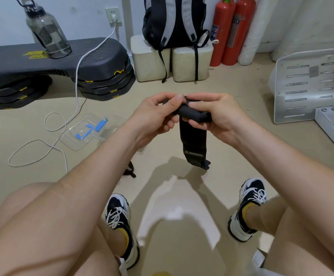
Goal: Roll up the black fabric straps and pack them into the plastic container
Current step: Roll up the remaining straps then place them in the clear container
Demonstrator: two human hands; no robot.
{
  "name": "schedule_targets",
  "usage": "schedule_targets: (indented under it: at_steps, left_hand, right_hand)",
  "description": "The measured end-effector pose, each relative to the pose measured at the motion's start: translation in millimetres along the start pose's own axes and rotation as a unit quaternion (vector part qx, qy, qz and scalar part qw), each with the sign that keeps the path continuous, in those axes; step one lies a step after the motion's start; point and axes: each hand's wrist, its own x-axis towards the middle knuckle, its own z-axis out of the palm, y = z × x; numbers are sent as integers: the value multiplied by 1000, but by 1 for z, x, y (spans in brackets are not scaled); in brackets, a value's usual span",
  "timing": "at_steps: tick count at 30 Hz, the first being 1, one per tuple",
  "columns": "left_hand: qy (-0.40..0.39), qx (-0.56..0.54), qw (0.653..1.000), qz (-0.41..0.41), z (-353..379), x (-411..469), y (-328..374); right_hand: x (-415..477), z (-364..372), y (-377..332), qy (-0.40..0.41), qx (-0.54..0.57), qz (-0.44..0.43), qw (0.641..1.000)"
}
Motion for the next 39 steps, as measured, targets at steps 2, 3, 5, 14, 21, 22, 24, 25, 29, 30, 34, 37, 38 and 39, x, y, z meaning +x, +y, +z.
schedule_targets:
  at_steps: [2,3,5,14,21,22,24,25,29,30,34,37,38,39]
  left_hand:
    - [-49,17,998,25,-8,-2,4]
    - [-48,26,998,42,-10,-2,4]
    - [-17,11,997,76,-8,-2,3]
    - [46,-9,995,90,9,-1,-3]
    - [83,-40,993,79,13,0,-3]
    - [91,-42,992,77,12,1,-3]
    - [109,-54,990,73,10,3,-4]
    - [117,-62,989,70,9,3,-5]
    - [119,-120,985,35,7,6,-8]
    - [120,-136,983,16,8,6,-9]
    - [118,-172,977,-36,7,9,-11]
    - [116,-163,977,-74,6,10,-10]
    - [117,-152,977,-89,7,10,-11]
    - [120,-137,978,-103,7,10,-12]
  right_hand:
    - [0,-2,-4,0,33,7,999]
    - [0,-3,-5,-5,42,11,999]
    - [-3,-2,-5,-15,50,23,998]
    - [-3,-3,-1,-23,22,35,999]
    - [-2,-5,-1,-46,-18,-8,999]
    - [-1,-6,0,-48,-30,-19,998]
    - [-1,-7,0,-47,-66,-41,996]
    - [-1,-7,1,-46,-86,-47,994]
    - [-5,-2,3,-49,-161,-82,982]
    - [-6,-1,3,-46,-169,-88,981]
    - [-9,0,0,-47,-155,-98,982]
    - [-12,0,4,-72,-192,-122,971]
    - [-11,1,6,-59,-218,-135,965]
    - [-11,2,8,-42,-248,-150,956]
